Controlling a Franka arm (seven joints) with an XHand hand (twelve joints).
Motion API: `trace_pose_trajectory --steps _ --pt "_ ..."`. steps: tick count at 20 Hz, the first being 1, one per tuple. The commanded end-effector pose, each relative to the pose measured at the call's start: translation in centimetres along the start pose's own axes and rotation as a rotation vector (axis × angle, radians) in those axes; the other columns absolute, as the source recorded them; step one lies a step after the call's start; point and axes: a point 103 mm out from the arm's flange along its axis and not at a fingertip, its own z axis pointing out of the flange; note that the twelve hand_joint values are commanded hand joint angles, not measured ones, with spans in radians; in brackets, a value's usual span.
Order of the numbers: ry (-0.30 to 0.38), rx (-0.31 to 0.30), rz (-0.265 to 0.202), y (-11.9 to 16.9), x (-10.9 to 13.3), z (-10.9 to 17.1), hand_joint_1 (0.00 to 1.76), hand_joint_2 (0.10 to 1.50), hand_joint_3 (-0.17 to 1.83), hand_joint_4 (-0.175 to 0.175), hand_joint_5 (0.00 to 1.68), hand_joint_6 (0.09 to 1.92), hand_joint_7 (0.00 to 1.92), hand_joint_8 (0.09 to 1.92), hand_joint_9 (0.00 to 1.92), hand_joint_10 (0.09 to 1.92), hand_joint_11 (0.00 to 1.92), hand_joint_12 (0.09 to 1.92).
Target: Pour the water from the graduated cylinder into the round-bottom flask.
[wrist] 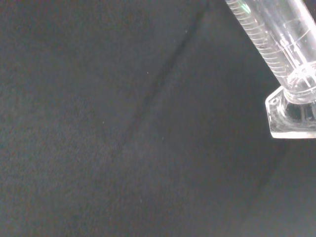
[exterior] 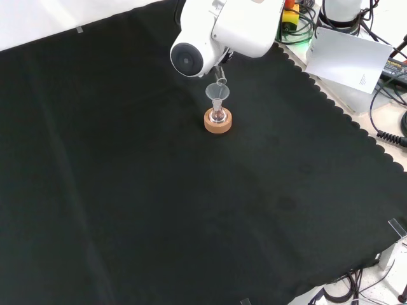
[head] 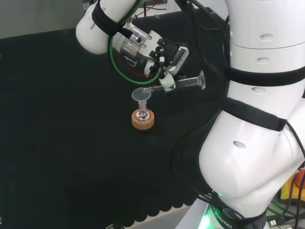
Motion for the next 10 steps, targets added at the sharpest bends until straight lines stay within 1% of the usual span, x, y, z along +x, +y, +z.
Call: trace_pose_trajectory --steps 1,6,9,10 --pt "0.022 -0.025 -0.017 0.0 -0.6 0.7 1.12 1.14 0.0 -0.111 0.95 1.07 1.18 0.4 1.38 0.09 1.23 0.75" --pt "0.06 -0.045 -0.03 0.0 -1.6 1.7 1.12 1.14 0.0 -0.11 0.95 1.07 1.18 0.4 1.38 0.09 1.23 0.75" --pt "0.116 -0.087 -0.052 -0.1 -2.3 2.3 1.12 1.14 0.0 -0.11 0.95 1.07 1.18 0.4 1.38 0.09 1.23 0.75" --pt "0.154 -0.097 -0.068 -0.2 -2.6 2.6 1.12 1.14 0.0 -0.109 0.95 1.07 1.18 0.4 1.38 0.09 1.23 0.75"
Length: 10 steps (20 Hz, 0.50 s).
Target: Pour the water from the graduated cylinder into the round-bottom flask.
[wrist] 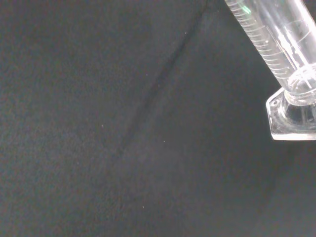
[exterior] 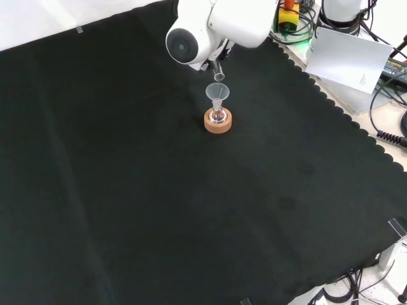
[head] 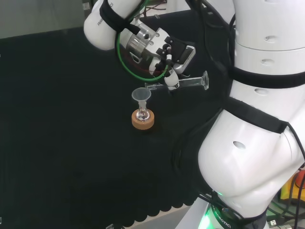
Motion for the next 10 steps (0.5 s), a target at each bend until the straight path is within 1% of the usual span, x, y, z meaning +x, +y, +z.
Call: trace_pose_trajectory --steps 1,3,7,10 --pt "0.145 -0.073 -0.054 -0.3 -1.7 1.5 1.12 1.14 0.0 -0.109 0.95 1.07 1.18 0.4 1.38 0.09 1.23 0.75" --pt "0.209 -0.121 -0.082 -0.5 -2.3 2.0 1.12 1.14 0.0 -0.109 0.95 1.07 1.18 0.4 1.38 0.09 1.23 0.75" --pt "0.288 -0.207 -0.142 -0.6 -2.9 2.5 1.12 1.14 0.0 -0.109 0.95 1.07 1.18 0.39 1.38 0.09 1.23 0.75" --pt "0.333 -0.275 -0.183 -0.6 -3.2 2.8 1.12 1.14 0.0 -0.109 0.95 1.07 1.18 0.39 1.38 0.09 1.23 0.75"
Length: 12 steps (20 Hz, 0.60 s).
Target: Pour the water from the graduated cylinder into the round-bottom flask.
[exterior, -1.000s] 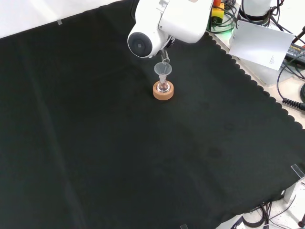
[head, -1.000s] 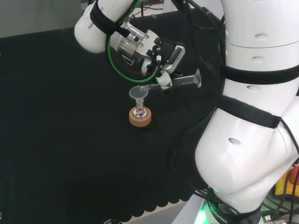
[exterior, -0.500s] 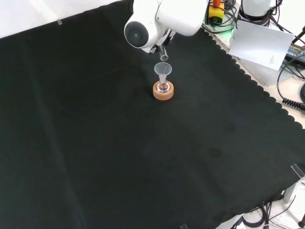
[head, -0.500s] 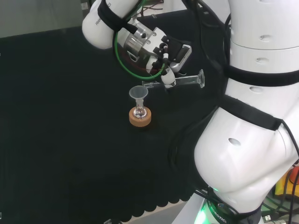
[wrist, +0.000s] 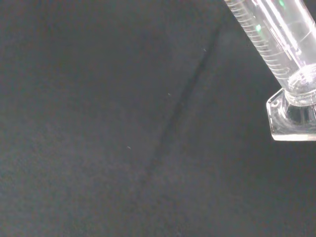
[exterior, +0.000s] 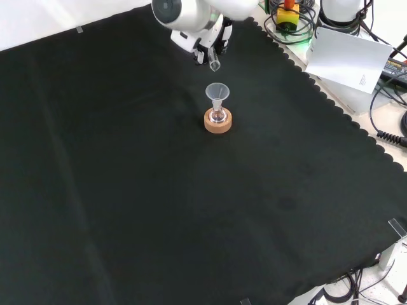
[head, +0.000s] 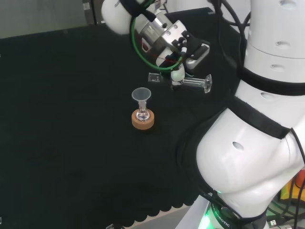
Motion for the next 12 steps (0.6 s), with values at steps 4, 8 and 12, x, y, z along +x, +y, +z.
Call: trace_pose_trajectory --steps 4,8,12 --pt "0.205 -0.217 -0.124 0.0 -1.7 1.4 1.12 1.14 0.0 -0.11 0.95 1.07 1.17 0.39 1.38 0.09 1.23 0.75" --pt "0.227 -0.279 -0.147 0.6 -1.7 1.3 1.12 1.14 0.0 -0.111 0.95 1.07 1.17 0.39 1.38 0.09 1.23 0.75" --pt "0.248 -0.315 -0.171 1.3 -1.8 1.0 1.12 1.14 0.0 -0.111 0.95 1.07 1.17 0.39 1.38 0.09 1.23 0.75"
